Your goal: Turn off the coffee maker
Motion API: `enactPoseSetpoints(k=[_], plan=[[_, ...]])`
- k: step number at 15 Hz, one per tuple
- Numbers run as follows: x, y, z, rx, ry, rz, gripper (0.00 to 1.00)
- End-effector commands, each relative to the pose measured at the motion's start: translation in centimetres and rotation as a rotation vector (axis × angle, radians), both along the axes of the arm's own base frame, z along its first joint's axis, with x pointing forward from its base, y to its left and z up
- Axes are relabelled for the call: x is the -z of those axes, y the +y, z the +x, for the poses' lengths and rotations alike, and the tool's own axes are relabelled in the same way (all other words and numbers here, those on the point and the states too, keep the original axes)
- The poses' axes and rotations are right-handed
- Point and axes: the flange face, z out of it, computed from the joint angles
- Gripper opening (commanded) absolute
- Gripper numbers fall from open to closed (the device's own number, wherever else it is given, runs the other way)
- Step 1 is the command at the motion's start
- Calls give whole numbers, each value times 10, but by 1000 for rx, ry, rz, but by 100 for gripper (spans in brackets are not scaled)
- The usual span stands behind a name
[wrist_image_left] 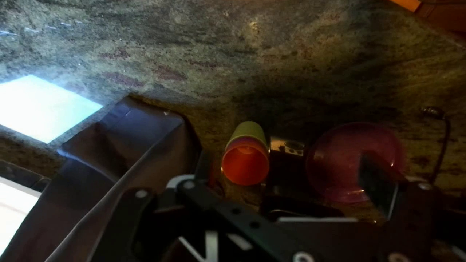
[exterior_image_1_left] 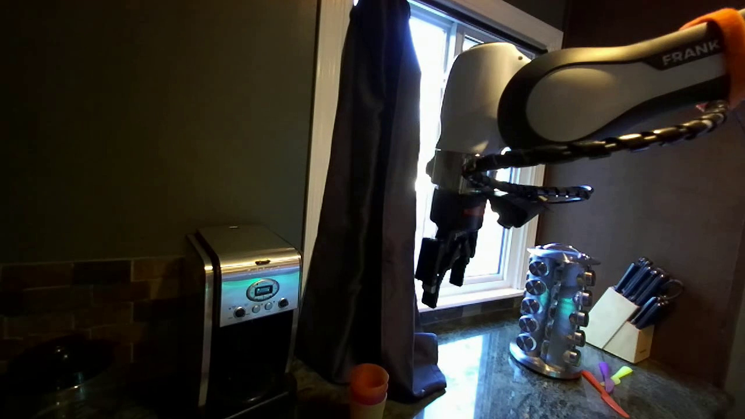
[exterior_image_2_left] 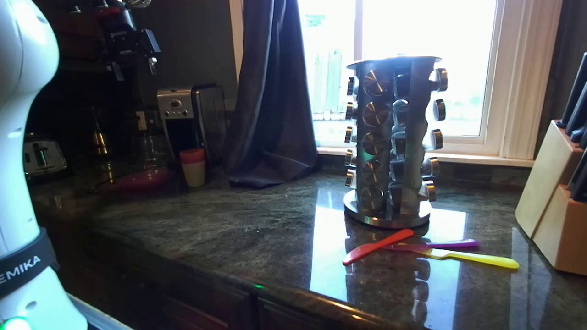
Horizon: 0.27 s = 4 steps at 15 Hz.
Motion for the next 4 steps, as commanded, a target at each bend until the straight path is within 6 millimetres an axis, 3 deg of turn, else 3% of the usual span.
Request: enactPoseSetpoints(k=[1, 4], plan=[[-1, 2, 0, -2, 0, -1, 100], [7, 4, 5, -3, 18, -7, 100]])
